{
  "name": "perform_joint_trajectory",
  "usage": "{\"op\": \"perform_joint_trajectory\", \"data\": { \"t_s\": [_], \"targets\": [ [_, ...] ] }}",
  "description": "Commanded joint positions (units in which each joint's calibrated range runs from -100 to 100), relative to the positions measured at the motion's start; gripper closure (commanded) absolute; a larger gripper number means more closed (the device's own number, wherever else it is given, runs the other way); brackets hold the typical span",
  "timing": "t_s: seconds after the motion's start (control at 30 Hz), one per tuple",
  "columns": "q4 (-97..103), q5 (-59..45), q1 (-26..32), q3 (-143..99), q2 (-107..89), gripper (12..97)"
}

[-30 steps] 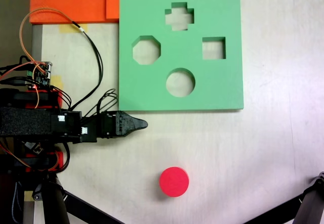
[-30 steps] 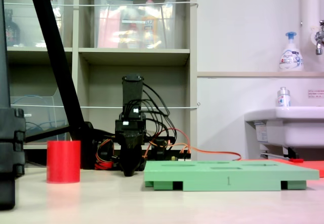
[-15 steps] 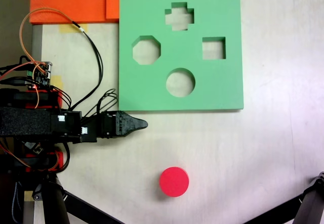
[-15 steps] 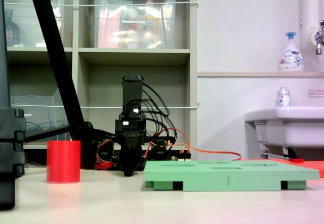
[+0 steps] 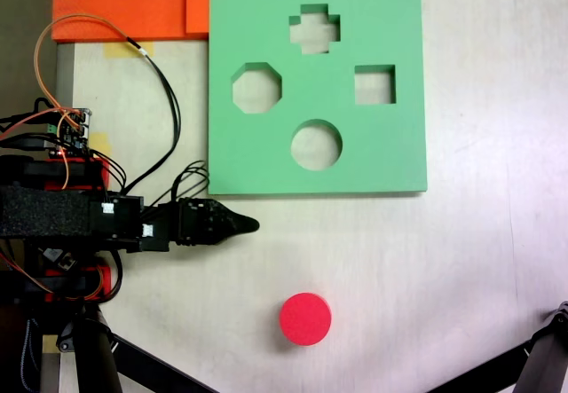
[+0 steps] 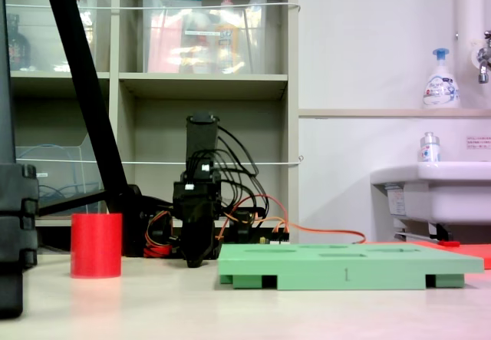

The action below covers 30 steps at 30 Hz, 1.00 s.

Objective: Put the cylinder block into the corresponding hole

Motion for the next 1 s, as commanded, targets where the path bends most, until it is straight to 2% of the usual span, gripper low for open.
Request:
{"op": "perform_joint_trajectory", "data": {
  "t_s": [0.0, 0.23, 0.53, 0.63, 0.7, 0.83, 0.9, 0.97],
  "targets": [
    [10.16, 9.52, -0.78, -0.78, -0.41, 56.2],
    [41.45, 30.57, -2.34, -0.78, -0.41, 56.2],
    [55.22, 45.27, -3.61, -0.78, -0.41, 56.0],
    [54.93, 46.25, -4.64, -0.78, -0.41, 55.9],
    [54.93, 46.15, -5.32, -0.78, -0.41, 49.4],
    [59.27, 44.64, -5.27, -0.78, 2.24, 25.3],
    [67.84, 44.15, -5.27, -0.78, 14.95, 15.9],
    [82.47, 43.76, -5.32, -0.78, 34.37, 13.5]
  ]
}}
